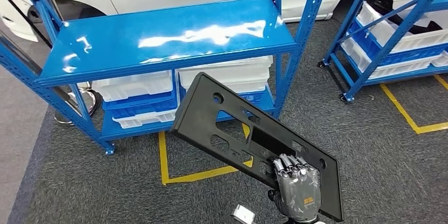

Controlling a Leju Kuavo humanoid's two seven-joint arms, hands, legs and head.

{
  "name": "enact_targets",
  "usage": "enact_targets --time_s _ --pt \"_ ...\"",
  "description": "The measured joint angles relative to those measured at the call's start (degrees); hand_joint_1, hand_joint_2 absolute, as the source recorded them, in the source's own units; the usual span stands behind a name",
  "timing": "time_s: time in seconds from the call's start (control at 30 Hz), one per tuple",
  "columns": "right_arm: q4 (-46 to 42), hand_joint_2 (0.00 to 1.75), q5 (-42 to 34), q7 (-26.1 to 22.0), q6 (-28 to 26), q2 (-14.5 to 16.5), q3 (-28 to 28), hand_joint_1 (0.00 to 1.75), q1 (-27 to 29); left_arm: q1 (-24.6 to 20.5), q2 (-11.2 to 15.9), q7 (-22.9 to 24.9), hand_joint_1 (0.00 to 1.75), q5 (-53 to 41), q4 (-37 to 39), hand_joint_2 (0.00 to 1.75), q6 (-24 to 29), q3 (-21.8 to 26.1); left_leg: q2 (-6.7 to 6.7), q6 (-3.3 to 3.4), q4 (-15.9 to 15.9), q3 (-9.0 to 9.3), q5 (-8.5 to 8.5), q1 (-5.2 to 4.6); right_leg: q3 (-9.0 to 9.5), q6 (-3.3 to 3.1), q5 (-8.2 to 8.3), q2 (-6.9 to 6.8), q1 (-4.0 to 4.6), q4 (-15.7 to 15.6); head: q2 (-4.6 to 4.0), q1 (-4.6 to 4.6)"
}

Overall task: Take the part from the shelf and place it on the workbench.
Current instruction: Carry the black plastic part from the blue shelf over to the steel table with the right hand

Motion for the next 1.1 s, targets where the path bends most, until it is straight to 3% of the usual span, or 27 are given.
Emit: enact_targets --time_s 0.07,0.13,0.2,0.27,0.33,0.37,0.4,0.5,0.57,0.63,0.7,0.77,0.83,0.87,0.9,0.93,1.0,1.07,1.1 --pt "-1.94 1.75 -1.95 -3.22 -0.32 1.4 -2.36 1.75 1.74 0.03 0.01 0.05 0.0 0.15 0.0 1.75 0.11 0.36 -1.6 0.21 -2.23 0.84 0.13 -0.1 -0.6 0.69 0.43 1.17 -0.38 -0.03 0.0 -0.01" --pt "-3.95 1.75 -4.87 -8.5 -0.47 3.43 -5.36 1.75 3.86 0.06 -0.03 0.09 0.0 0.23 0.0 1.75 0.21 0.65 -0.33 0.56 -3.2 1.1 0.49 -0.14 -0.97 1.49 0.82 2.04 -0.62 -0.23 0.0 -0.03" --pt "-5.49 1.75 -8.22 -14.17 -0.57 5.54 -8.52 1.75 5.42 0.13 -0.11 0.12 0.0 0.26 0.0 1.75 0.3 0.78 1.25 1.24 -4.53 1.64 1.21 0.01 -1.81 1.89 -0.46 0.06 -0.28 1.46 0.0 0.01" --pt "-6.52 1.75 -11.77 -19.19 -0.65 7.69 -11.45 1.75 6.25 0.17 -0.25 0.13 0.0 0.28 0.0 1.75 0.36 0.93 2.91 1.68 -5.11 1.83 1.53 -0.09 -4.42 2.08 -3.89 -2.89 0.01 7.21 0.0 0.05" --pt "-7.05 1.75 -16.21 -23.14 -0.67 9.73 -13.88 1.75 7.29 0.23 -0.33 0.12 0.0 0.31 0.0 1.75 0.42 1.21 4.61 1.78 -4.93 1.67 1.48 -0.25 -7.03 2.38 -6.35 -3.8 -0.09 13.2 0.0 0.05" --pt "-7.14 1.75 -18.66 -24.53 -0.68 10.53 -14.82 1.75 7.85 0.25 -0.36 0.1 0.0 0.33 0.0 1.75 0.44 1.37 5.43 1.77 -4.81 1.59 1.4 -0.27 -7.15 2.51 -6.18 -4.03 -0.17 13.89 0.0 0.04" --pt "-7.17 1.75 -21.06 -25.58 -0.68 11.11 -15.57 1.75 8.3 0.24 -0.37 0.05 0.0 0.35 0.0 1.75 0.45 1.52 6.16 1.72 -4.65 1.52 1.31 -0.28 -6.11 2.58 -5.04 -4.32 -0.23 12.33 0.0 0.05" --pt "-7.19 1.75 -26.16 -28.16 -0.68 12.41 -17.42 1.75 8.94 0.18 -0.5 -0.05 0.0 0.37 0.0 1.75 0.43 1.95 7.93 1.12 -3.94 1.42 0.73 -0.48 -0.04 2.09 -1.28 -6.94 0.01 1.73 0.0 0.03" --pt "-7.44 1.75 -28.48 -30.71 -0.7 13.67 -18.7 1.75 9.5 0.1 -0.54 -0.05 0.0 0.36 0.0 1.75 0.4 2.14 8.78 0.51 -3.62 1.44 0.38 -0.71 1.14 1.33 -1.13 -7.58 0.4 -0.86 0.0 -0.01" --pt "-7.92 1.75 -30.17 -33.25 -0.72 14.97 -19.96 1.75 10.28 -0.05 -0.55 -0.05 0.0 0.35 0.0 1.75 0.39 2.22 9.35 -0.05 -3.5 1.56 0.14 -0.69 1.07 0.67 -0.87 -6.51 0.4 -0.99 0.0 -0.02" --pt "-8.56 1.75 -31.27 -35.26 -0.75 16.27 -21.17 1.75 10.83 -0.13 -0.57 -0.08 0.0 0.33 0.0 1.75 0.39 2.27 7.7 -0.69 -1.65 0.96 -1.5 -0.43 1.12 0.06 -0.54 -5.6 0.18 -1.24 0.0 -0.02" --pt "-9.13 1.75 -31.95 -36.71 -0.77 17.51 -22.01 1.75 11.05 -0.07 -0.6 -0.1 0.0 0.32 0.0 1.75 0.39 2.38 5.07 -1.14 4.4 -1.55 -5.2 -0.15 0.99 -0.4 -0.25 -4.64 0.1 -1.33 0.0 -0.03" --pt "-9.36 1.75 -32.2 -37.35 -0.77 18.35 -22.56 1.75 11.22 0.1 -0.61 -0.09 0.0 0.31 0.0 1.75 0.39 2.5 4.2 -1.29 11.25 -4.65 -7.83 -0.05 0.84 -0.6 -0.11 -3.42 0.19 -1.28 0.0 -0.03" --pt "-9.43 1.75 -32.25 -37.47 -0.77 18.64 -22.8 1.75 11.36 0.19 -0.61 -0.08 0.0 0.3 0.0 1.75 0.39 2.54 4.11 -1.29 12.53 -5.27 -7.63 -0.04 0.82 -0.62 -0.09 -2.74 0.22 -1.24 0.0 -0.03" --pt "-9.47 1.75 -32.3 -37.57 -0.77 18.89 -23.02 1.75 11.48 0.25 -0.61 -0.07 0.0 0.29 0.0 1.75 0.39 2.57 3.99 -1.22 11.61 -4.92 -6.31 -0.03 0.84 -0.61 -0.08 -2.02 0.23 -1.15 0.0 -0.03" --pt "-9.53 1.75 -32.36 -37.68 -0.77 19.12 -23.18 1.75 11.57 0.27 -0.61 -0.06 0.0 0.29 0.0 1.75 0.39 2.58 3.62 -1.08 8.64 -3.63 -4.18 0.0 0.86 -0.6 -0.07 -1.26 0.22 -1.04 0.0 -0.03" --pt "-9.73 1.75 -32.55 -37.95 -0.77 19.59 -23.4 1.75 11.61 0.24 -0.61 -0.07 0.0 0.29 0.0 1.75 0.39 2.62 1.27 -0.71 1.01 -0.37 -0.74 0.16 0.71 -0.39 -0.03 0.11 0.2 -0.75 0.0 -0.01" --pt "-9.94 1.75 -32.75 -38.21 -0.77 19.94 -23.58 1.75 11.6 0.16 -0.62 -0.13 0.0 0.27 0.0 1.75 0.39 2.69 -0.66 -0.44 -2.71 1.09 0.09 0.18 0.27 0.28 0.24 1.3 0.07 -0.67 0.0 -0.02" --pt "-9.99 1.75 -32.82 -38.36 -0.77 20.04 -23.68 1.75 11.62 0.08 -0.62 -0.17 0.0 0.25 0.0 1.75 0.4 2.74 -0.7 -0.31 -3.04 1.23 0.06 0.09 0.05 0.74 0.47 1.91 -0.02 -0.75 0.0 -0.02"
